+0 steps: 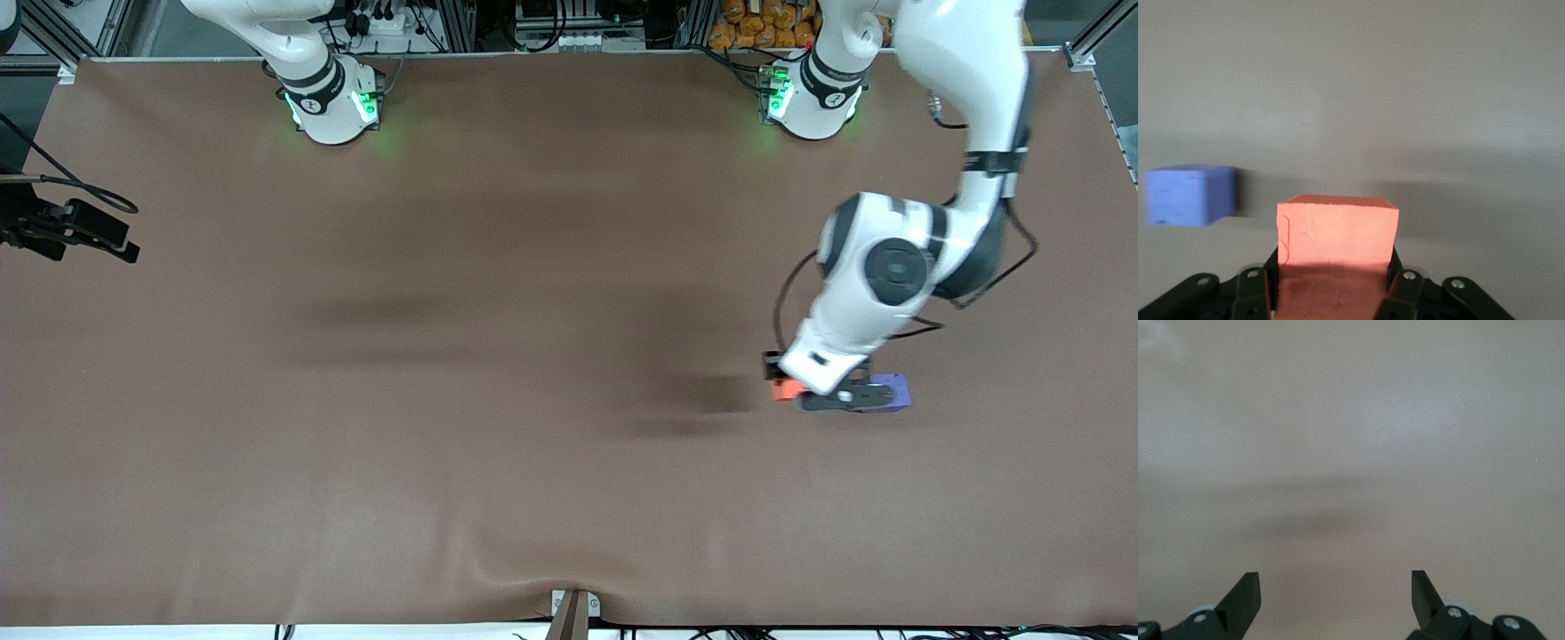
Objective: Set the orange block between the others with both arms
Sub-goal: 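Carry the orange cube with the left gripper toward the pink cube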
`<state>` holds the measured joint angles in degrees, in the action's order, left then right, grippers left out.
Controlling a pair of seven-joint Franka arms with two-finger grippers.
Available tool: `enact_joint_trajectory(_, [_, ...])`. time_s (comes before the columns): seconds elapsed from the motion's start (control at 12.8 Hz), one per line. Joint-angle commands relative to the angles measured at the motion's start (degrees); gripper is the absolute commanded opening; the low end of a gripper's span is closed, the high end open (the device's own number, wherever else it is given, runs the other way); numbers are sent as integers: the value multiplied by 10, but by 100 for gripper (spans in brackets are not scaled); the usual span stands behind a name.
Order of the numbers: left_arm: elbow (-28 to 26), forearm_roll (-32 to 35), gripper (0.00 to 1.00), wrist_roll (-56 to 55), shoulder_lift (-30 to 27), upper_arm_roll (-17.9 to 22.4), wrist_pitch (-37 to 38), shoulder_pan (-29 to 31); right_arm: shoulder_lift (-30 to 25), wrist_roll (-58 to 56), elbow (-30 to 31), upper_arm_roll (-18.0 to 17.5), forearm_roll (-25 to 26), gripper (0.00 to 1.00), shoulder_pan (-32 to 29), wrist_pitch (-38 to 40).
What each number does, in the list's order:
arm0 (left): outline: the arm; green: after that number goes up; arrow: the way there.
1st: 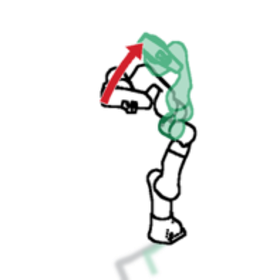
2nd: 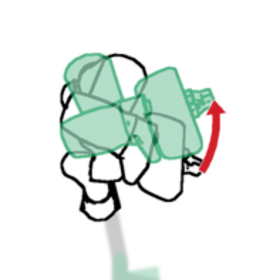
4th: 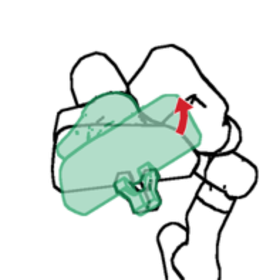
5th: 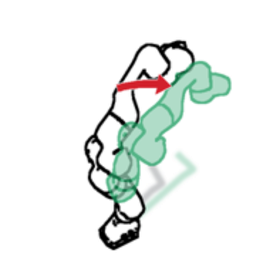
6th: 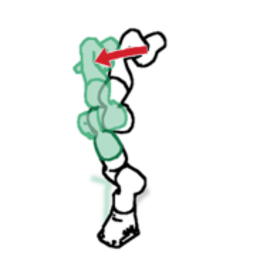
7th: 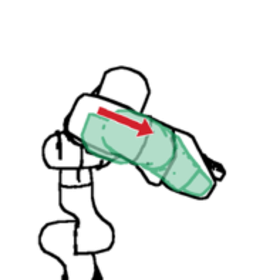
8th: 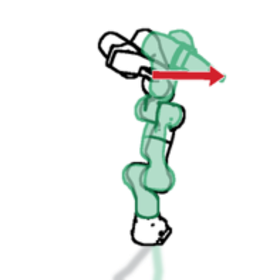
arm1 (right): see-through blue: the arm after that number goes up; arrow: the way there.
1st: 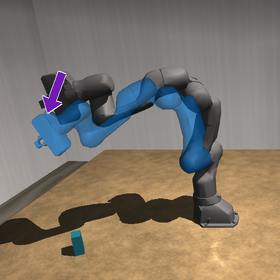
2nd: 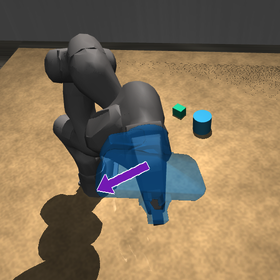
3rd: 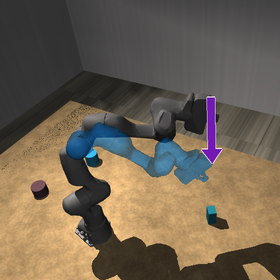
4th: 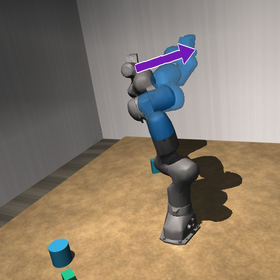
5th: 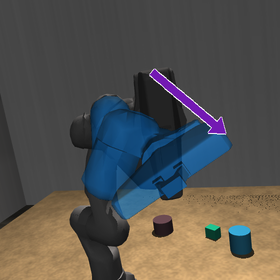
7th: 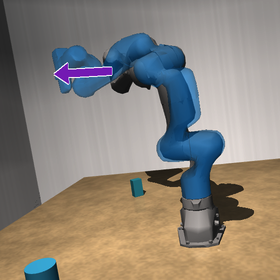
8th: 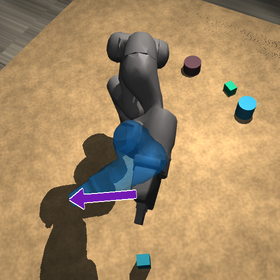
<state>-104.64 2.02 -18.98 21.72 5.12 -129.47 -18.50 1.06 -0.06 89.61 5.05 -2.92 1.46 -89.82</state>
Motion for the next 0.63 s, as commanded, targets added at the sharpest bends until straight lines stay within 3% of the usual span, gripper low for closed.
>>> enact_joint_trajectory(0.0, [-70,11,32,7,-61,-9,-3,44,-13,-6,6,-1,15,100,2,16])
enact_joint_trajectory(0.31, [-151,10,32,78,-114,-12,-16,90,-13,-20,5,-2,56,100,15,27])
enact_joint_trajectory(0.55, [-245,14,32,115,-138,-10,-123,98,-15,-45,6,-1,57,100,13,29])
